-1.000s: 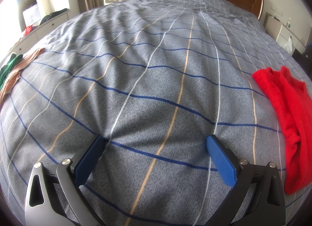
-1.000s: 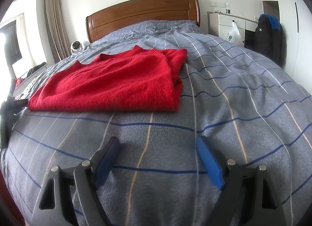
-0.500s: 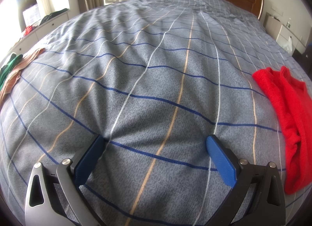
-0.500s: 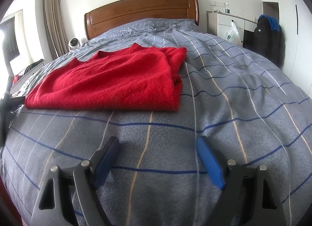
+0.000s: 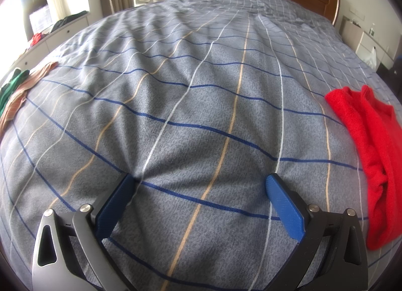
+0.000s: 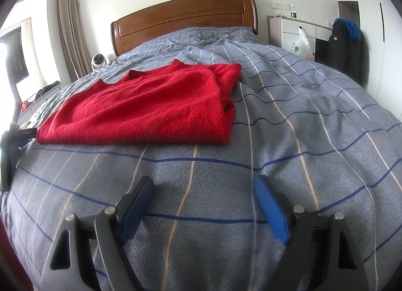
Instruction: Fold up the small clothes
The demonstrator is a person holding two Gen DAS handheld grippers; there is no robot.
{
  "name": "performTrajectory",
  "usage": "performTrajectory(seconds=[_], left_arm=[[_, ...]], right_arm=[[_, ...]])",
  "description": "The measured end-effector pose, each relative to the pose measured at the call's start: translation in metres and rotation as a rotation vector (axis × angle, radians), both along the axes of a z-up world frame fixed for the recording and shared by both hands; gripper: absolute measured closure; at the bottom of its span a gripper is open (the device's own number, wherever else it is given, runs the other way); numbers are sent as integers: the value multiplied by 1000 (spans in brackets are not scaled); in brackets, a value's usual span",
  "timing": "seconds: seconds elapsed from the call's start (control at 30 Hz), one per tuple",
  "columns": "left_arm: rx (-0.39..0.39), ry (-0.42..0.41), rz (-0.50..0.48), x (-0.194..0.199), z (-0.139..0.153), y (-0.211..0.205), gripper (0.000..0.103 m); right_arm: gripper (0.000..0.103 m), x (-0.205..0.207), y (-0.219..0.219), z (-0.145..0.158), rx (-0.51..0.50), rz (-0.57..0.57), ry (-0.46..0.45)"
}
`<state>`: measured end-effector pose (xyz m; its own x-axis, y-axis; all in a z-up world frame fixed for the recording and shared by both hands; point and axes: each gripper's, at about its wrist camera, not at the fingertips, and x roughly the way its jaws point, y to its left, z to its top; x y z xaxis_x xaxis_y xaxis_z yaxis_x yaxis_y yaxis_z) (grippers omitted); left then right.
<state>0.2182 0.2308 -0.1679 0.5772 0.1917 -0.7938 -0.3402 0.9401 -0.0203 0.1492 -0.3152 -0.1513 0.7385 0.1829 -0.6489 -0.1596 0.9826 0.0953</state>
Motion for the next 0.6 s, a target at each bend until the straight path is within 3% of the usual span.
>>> performTrajectory(seconds=[0.6], left_arm=[[0,0,0,0,0,0,0]], right_arm=[[20,2,4,0,-16,-7,0]])
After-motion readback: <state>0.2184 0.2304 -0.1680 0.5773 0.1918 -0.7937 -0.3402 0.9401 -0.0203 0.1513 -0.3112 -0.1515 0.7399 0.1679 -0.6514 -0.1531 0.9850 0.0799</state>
